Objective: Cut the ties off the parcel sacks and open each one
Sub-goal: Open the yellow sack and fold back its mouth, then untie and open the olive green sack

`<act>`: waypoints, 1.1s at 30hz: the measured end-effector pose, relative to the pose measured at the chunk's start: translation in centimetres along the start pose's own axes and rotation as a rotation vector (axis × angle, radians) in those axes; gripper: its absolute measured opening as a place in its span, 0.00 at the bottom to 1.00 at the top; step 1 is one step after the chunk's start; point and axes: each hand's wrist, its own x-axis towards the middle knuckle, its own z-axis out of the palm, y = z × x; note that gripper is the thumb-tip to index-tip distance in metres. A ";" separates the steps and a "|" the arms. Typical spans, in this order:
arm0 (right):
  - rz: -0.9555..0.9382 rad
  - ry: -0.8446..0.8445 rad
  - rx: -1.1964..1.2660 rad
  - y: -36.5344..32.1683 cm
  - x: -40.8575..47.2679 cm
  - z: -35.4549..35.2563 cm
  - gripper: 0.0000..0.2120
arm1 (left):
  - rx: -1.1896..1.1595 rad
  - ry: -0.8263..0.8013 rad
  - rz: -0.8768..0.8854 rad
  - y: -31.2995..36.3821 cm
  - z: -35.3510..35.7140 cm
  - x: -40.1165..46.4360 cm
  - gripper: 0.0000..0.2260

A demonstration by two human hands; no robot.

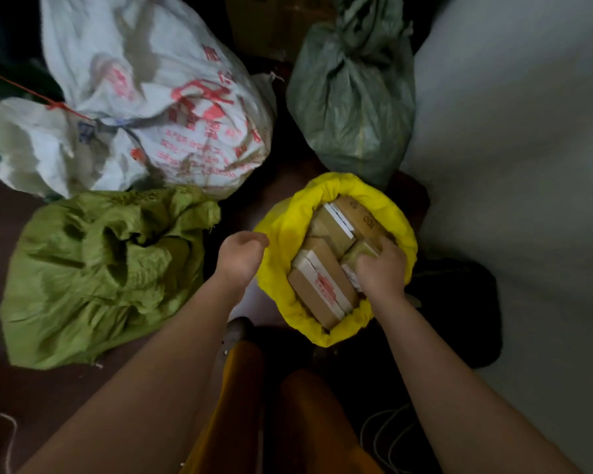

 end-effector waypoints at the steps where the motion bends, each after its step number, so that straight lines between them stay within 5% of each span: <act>1: -0.045 -0.026 -0.008 -1.1 -0.6 0.3 0.25 | 0.038 0.029 0.049 0.1 -1.0 -0.3 0.07; 6: -0.149 -0.093 -0.038 -6.3 -3.9 3.4 0.20 | 0.181 0.273 0.216 0.1 -7.3 -1.2 0.10; 12: -0.150 -0.210 0.022 -8.5 -7.7 11.6 0.17 | 0.278 0.366 0.287 -1.9 -15.7 -0.2 0.11; 18: 0.075 -0.547 0.203 -8.5 -12.9 22.8 0.11 | 0.176 0.221 0.322 -5.7 -23.8 1.2 0.13; 23: 0.199 -0.660 0.227 -9.3 -15.4 28.0 0.12 | 0.153 0.060 0.266 -7.2 -28.9 2.2 0.18; 28: 0.074 -0.625 0.430 -12.7 -17.1 27.8 0.11 | 0.119 -0.157 0.356 -5.9 -31.8 2.0 0.33; 33: -0.061 -0.731 0.432 -16.9 -17.9 25.1 0.13 | 0.085 -0.188 0.456 -3.0 -30.8 2.7 0.36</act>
